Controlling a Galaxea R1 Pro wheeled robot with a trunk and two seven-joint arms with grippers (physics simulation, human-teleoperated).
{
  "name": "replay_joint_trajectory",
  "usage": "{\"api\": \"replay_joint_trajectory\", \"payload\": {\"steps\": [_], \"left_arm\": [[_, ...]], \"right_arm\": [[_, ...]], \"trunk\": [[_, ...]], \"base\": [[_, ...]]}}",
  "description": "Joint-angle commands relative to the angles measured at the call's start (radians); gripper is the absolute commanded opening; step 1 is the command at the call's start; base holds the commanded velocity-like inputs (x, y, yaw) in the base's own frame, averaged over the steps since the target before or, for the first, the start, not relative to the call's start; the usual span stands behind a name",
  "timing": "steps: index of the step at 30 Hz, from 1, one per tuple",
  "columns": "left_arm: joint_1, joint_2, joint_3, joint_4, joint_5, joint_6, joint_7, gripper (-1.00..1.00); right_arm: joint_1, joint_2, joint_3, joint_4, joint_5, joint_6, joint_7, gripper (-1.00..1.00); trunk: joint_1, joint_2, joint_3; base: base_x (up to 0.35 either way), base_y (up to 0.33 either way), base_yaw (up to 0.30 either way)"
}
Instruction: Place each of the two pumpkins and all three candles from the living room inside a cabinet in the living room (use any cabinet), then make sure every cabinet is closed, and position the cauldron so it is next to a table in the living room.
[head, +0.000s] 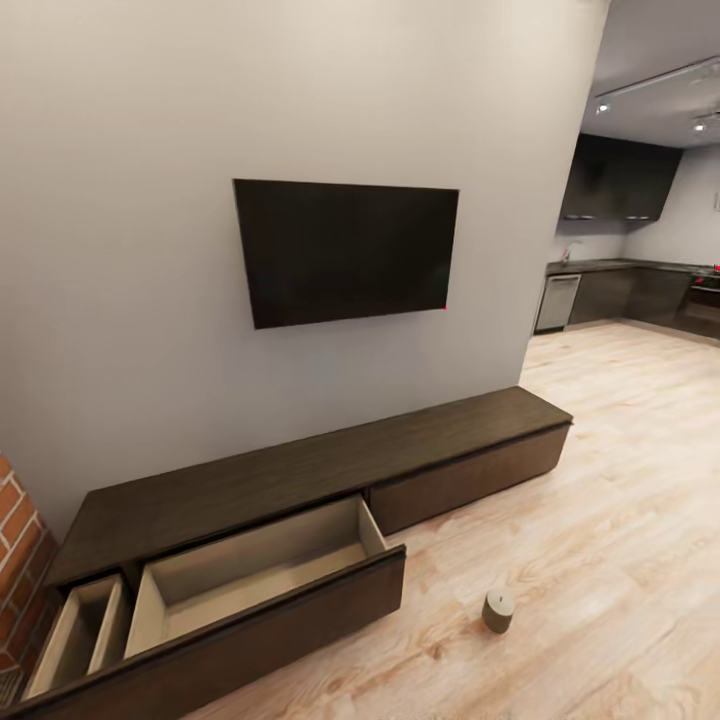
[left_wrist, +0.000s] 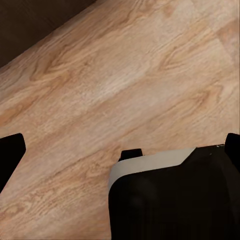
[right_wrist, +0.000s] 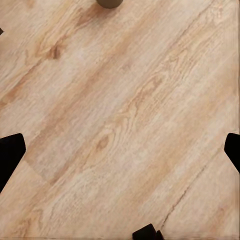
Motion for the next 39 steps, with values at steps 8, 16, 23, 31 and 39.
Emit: {"api": "replay_joint_trajectory", "payload": {"steps": [8,16,23,31,39], "left_arm": [[0.000,0.002,-0.003,0.020,-0.001,0.004,0.007,1.00],[0.000,0.002,-0.003,0.022,-0.001,0.004,0.008,1.00],[0.000,0.002,-0.003,0.022,-0.001,0.003,0.008,1.00],[0.000,0.002,-0.003,0.022,-0.001,0.002,0.008,1.00],[0.000,0.002,-0.003,0.023,-0.003,0.003,0.008,1.00]], "right_arm": [[-0.001,0.000,-0.009,0.025,0.006,-0.004,-0.001,1.00],[-0.001,0.001,-0.007,0.028,0.006,-0.004,0.000,1.00],[-0.001,0.000,0.003,0.067,0.009,-0.042,0.001,1.00],[-0.001,0.001,0.001,0.075,0.008,-0.052,0.000,1.00],[-0.001,0.002,-0.005,0.073,0.006,-0.053,-0.001,1.00]], "trunk": [[0.000,-0.001,-0.008],[0.000,-0.001,-0.016],[0.000,-0.001,-0.017],[0.000,-0.001,-0.017],[0.000,-0.001,-0.017]], "base": [[0.000,0.000,-0.250],[0.000,0.000,-0.208],[0.000,0.000,-0.042],[0.000,0.000,-0.004],[0.000,0.000,-0.121]]}}
